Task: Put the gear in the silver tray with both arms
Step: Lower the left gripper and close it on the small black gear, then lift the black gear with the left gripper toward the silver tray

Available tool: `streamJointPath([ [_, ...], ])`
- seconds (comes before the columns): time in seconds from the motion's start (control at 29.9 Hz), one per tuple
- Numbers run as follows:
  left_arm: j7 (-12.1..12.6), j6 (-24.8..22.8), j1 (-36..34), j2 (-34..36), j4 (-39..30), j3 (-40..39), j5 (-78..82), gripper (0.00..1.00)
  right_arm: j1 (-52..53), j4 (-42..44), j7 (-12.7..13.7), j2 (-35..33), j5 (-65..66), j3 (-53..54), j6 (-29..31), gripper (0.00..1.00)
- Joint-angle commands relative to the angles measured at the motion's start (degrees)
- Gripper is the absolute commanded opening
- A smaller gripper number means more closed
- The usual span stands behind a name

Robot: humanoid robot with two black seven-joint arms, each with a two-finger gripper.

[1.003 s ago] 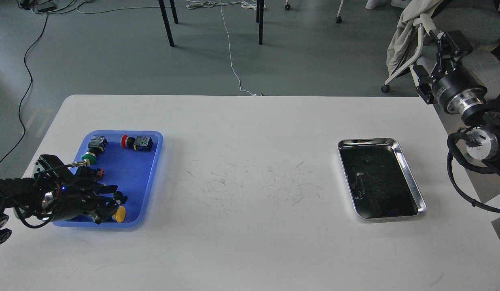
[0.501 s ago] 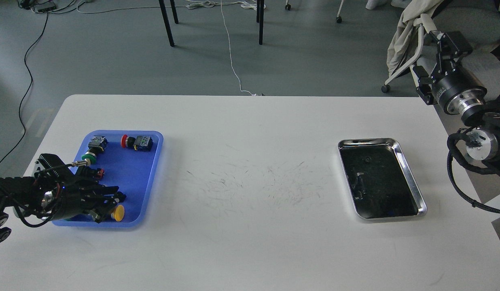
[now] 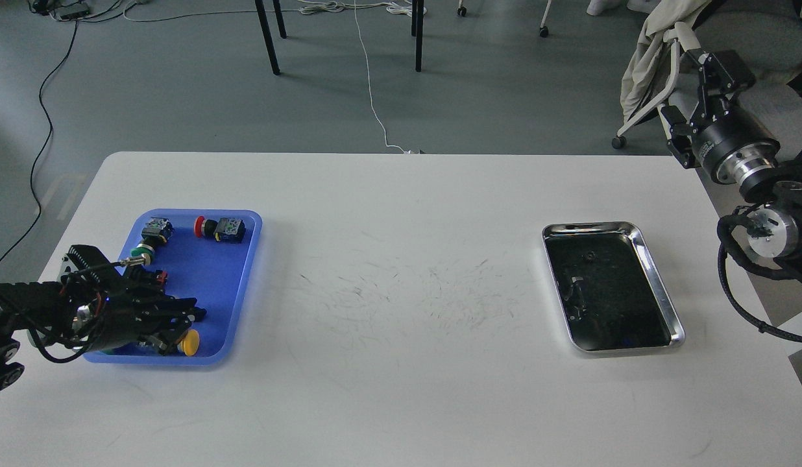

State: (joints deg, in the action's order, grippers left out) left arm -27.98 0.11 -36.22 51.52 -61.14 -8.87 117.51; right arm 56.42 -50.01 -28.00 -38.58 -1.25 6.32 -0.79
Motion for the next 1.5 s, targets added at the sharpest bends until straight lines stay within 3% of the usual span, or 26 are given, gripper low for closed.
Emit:
streamJointPath([
  [0.0, -0.02, -0.02, -0.08, 0.24, -0.03, -0.1, 0.0, 0.17, 0.0, 0.0, 0.0, 0.0, 0.02, 0.0, 0.0, 0.96],
  [0.4, -0.02, -0.02, -1.31, 2.09, -0.2, -0.62, -0.09, 0.1, 0.0, 0.0, 0.0, 0.0, 0.11, 0.0, 0.0, 0.96],
  [0.74, -0.02, -0.19, -6.75, 4.46, -1.0, -0.62, -0.88, 0.09, -0.35, 0.0, 0.0, 0.0, 0.02, 0.0, 0.0, 0.96],
  [1.14, -0.02, -3.26, -14.31, 5.96, -12.5, -0.71, -4.57, 0.09, -0.26, 0.0, 0.0, 0.0, 0.11, 0.0, 0.0, 0.96],
  [1.47, -0.02, -9.24, -19.76, -3.52, -16.64, -0.54, -2.46, 0.09, -0.26, 0.0, 0.0, 0.0, 0.11, 0.53, -0.79, 0.96],
])
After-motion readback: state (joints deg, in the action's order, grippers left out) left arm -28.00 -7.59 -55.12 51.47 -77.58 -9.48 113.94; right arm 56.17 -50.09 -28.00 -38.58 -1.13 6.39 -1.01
